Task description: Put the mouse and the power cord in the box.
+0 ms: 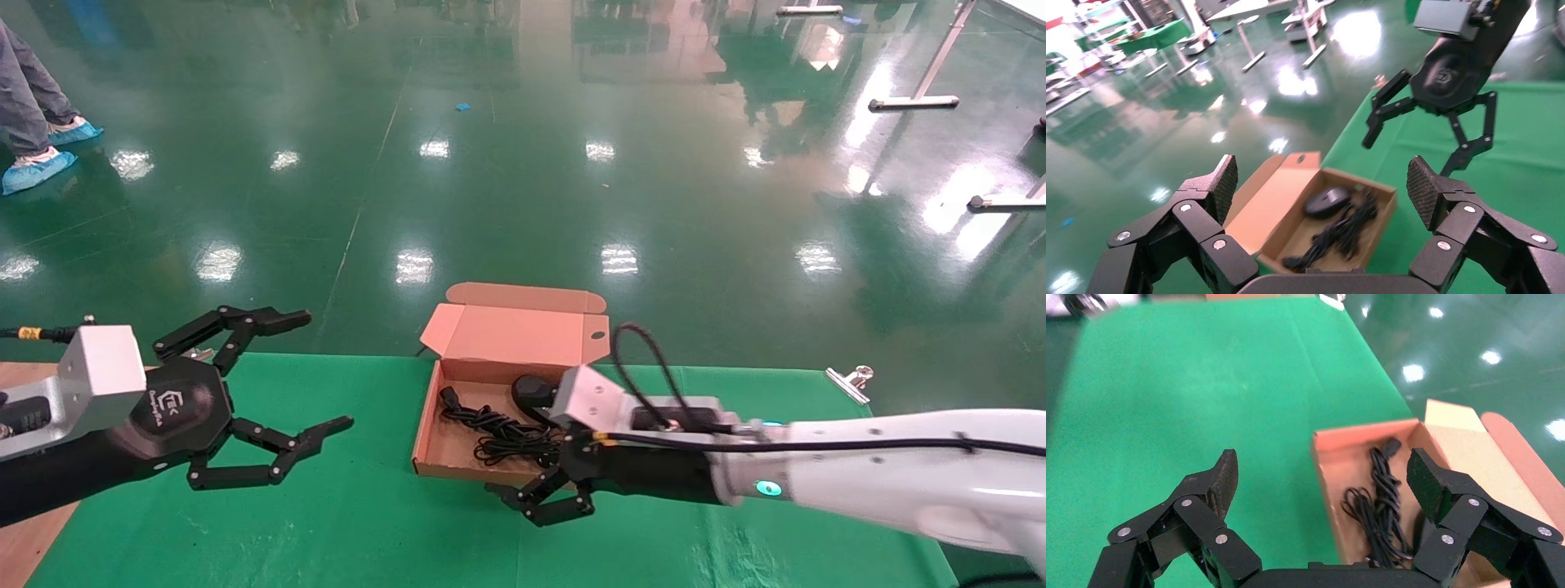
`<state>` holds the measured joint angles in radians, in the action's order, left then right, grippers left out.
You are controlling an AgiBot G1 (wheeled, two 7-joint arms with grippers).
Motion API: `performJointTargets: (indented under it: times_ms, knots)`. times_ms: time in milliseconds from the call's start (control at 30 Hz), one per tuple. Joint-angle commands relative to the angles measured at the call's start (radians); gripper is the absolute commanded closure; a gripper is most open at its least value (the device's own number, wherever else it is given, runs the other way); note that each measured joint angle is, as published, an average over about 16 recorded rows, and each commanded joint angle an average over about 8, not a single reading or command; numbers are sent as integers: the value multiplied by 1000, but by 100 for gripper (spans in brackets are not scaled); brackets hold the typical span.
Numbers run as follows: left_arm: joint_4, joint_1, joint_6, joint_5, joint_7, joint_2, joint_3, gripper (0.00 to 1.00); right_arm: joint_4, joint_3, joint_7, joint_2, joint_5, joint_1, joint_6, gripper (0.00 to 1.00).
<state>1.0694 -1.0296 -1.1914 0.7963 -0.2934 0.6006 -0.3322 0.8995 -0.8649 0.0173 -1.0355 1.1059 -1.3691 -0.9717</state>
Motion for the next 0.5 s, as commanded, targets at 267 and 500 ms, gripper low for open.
performJointTargets:
  times_ms: [267, 500]
  knots:
    - [60, -13, -85, -18, 134, 3, 15, 0, 103, 157, -55, 114, -101, 79, -141, 0]
    - [107, -22, -151, -33, 239, 5, 26, 0, 184, 279, -98, 203, -179, 141, -250, 0]
